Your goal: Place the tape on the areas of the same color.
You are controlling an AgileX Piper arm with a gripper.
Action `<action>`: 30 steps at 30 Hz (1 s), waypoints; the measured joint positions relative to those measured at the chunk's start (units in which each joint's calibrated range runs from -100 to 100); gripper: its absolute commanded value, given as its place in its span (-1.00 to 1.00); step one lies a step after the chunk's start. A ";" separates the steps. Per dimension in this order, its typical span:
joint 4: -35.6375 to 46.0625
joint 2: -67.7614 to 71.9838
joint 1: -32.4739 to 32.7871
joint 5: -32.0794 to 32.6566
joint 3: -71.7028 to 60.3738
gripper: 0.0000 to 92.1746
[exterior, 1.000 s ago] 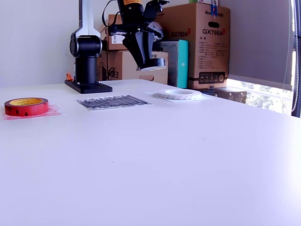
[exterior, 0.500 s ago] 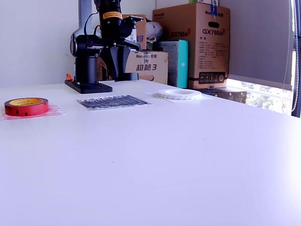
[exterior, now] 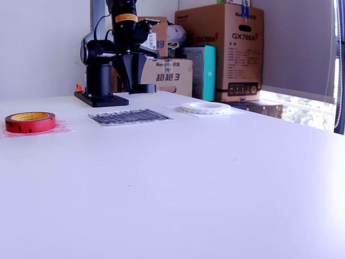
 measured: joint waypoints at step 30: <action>-6.11 3.64 -2.51 1.88 4.53 -1.00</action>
